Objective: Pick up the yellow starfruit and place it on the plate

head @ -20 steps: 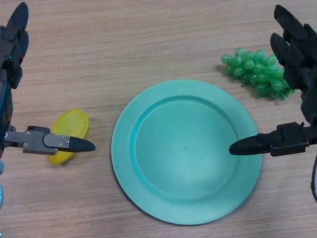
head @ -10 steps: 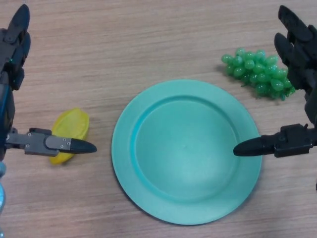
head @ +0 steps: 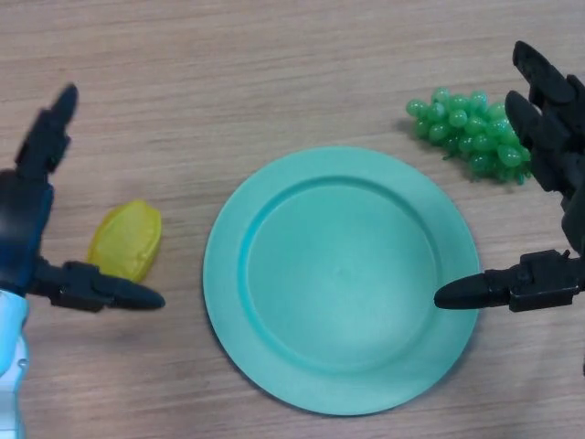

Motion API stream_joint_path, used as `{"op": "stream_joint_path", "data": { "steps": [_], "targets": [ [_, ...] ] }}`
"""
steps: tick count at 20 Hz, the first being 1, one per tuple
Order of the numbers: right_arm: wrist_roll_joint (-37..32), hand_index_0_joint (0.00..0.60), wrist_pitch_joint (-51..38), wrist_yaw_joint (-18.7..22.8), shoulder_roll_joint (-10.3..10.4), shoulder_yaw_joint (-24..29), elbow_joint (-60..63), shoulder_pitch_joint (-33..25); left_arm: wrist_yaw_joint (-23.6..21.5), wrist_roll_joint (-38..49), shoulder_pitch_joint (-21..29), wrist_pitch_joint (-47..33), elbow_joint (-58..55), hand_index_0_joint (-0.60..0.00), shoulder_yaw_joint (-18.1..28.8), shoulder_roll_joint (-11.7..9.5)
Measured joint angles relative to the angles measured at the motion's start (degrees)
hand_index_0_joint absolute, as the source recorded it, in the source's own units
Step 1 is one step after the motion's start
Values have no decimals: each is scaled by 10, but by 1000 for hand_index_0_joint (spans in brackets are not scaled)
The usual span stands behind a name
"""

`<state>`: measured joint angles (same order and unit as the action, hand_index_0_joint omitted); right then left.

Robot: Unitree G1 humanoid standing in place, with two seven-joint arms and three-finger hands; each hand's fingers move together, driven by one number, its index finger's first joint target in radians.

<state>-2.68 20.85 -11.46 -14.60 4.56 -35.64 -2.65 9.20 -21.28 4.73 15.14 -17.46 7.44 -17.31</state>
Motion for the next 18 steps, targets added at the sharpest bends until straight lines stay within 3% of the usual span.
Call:
{"op": "stream_joint_path", "data": {
  "steps": [9,12,14,15,17,18],
  "targets": [
    [-3,0,45,-1,0,2,-32,1,-3,-90,8,-2,65,0,-50,8],
    [-45,0,50,0,0,12,-37,3,-4,-120,9,-13,94,0,-50,9],
    [-45,0,63,0,0,21,-47,9,-4,-123,8,-18,97,-199,-50,9],
    [-45,0,63,3,0,23,-50,10,-3,-148,6,-26,97,-349,-50,9],
    [-46,0,63,5,0,23,-54,10,-2,-147,1,-25,84,-580,-48,9],
    [-46,0,64,6,0,23,-57,10,9,-132,-3,-11,64,-600,-47,10]
  ]
}}
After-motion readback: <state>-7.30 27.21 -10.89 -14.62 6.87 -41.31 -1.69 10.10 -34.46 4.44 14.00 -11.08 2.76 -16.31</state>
